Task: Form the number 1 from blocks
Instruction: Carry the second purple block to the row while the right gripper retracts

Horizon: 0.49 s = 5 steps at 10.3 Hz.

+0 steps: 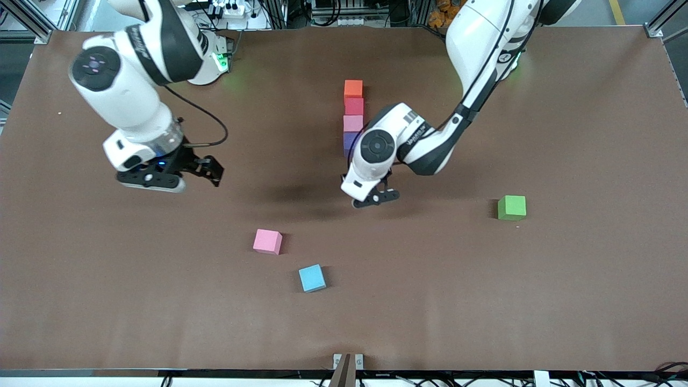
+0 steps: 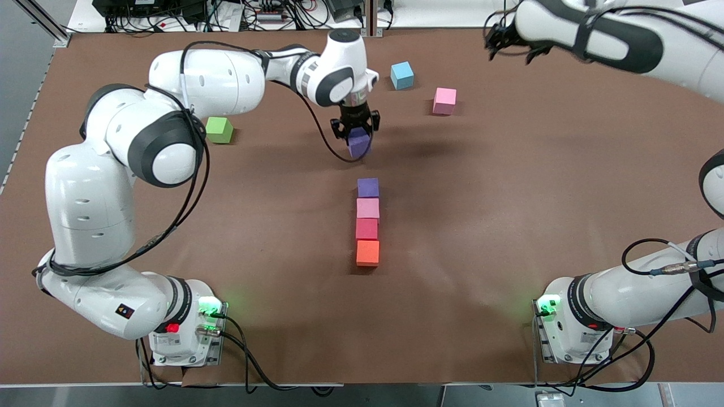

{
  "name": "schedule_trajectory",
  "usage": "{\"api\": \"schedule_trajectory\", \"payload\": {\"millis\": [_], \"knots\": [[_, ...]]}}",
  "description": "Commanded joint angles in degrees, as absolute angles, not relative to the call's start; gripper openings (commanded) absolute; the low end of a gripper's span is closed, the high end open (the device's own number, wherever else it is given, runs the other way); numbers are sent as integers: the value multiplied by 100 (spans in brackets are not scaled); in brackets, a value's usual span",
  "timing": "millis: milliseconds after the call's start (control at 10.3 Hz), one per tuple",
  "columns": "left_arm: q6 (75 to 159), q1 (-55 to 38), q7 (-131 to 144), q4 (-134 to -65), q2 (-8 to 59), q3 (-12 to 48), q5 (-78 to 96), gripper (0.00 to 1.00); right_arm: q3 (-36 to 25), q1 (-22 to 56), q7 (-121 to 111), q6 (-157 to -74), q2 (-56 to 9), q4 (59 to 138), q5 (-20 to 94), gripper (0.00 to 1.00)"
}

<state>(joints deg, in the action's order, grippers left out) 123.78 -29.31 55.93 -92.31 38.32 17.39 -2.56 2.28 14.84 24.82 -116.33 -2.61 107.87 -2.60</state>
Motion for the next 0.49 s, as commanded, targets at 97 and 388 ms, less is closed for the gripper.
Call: {"api": "schedule_trajectory", "payload": {"millis": [97, 388], "knots": [[12829, -2856, 5598, -10123, 3437, 2170, -694, 0, -25, 1046, 1208, -10769, -395, 9942, -387, 100], [13552, -2874, 5590, -10582, 3410, 2206, -721, 0, -561, 984, 283, -10110, -431, 9397, -325, 100]]}}
